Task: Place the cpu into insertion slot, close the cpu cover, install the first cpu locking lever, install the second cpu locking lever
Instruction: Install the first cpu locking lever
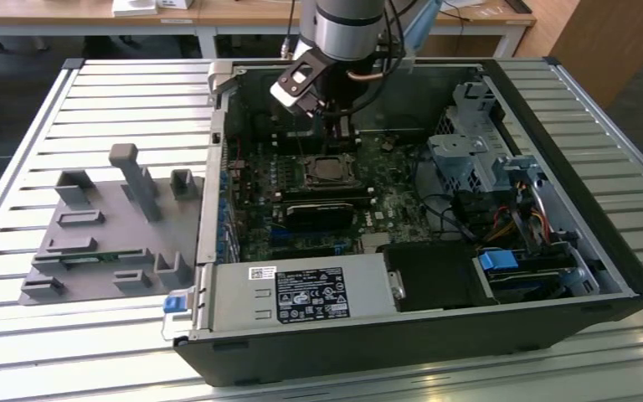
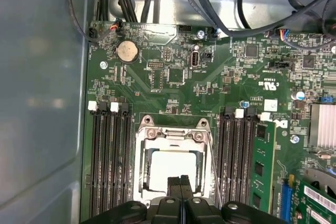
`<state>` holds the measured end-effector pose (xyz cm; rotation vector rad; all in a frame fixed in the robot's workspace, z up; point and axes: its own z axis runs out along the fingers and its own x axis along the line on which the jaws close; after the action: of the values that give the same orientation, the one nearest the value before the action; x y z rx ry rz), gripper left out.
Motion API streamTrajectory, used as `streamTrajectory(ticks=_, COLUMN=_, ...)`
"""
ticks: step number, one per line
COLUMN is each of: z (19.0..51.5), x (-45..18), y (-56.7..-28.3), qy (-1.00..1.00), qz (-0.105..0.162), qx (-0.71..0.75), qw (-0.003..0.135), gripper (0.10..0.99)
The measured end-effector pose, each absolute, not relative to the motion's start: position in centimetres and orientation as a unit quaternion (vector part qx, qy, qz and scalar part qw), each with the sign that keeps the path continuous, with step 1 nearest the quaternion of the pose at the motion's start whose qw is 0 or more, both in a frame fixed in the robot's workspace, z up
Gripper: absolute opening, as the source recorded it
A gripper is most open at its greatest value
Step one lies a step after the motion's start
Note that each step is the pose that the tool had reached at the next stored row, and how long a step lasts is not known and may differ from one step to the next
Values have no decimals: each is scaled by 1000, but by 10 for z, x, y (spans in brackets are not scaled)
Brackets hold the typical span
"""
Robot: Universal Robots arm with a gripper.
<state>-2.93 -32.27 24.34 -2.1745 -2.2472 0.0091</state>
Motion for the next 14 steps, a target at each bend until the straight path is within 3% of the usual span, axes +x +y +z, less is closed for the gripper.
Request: streamTrajectory(ticks=14, z=260, x=-29, y=-323, qy=-719, qz=5, qx=-695, qw=3, gripper=106)
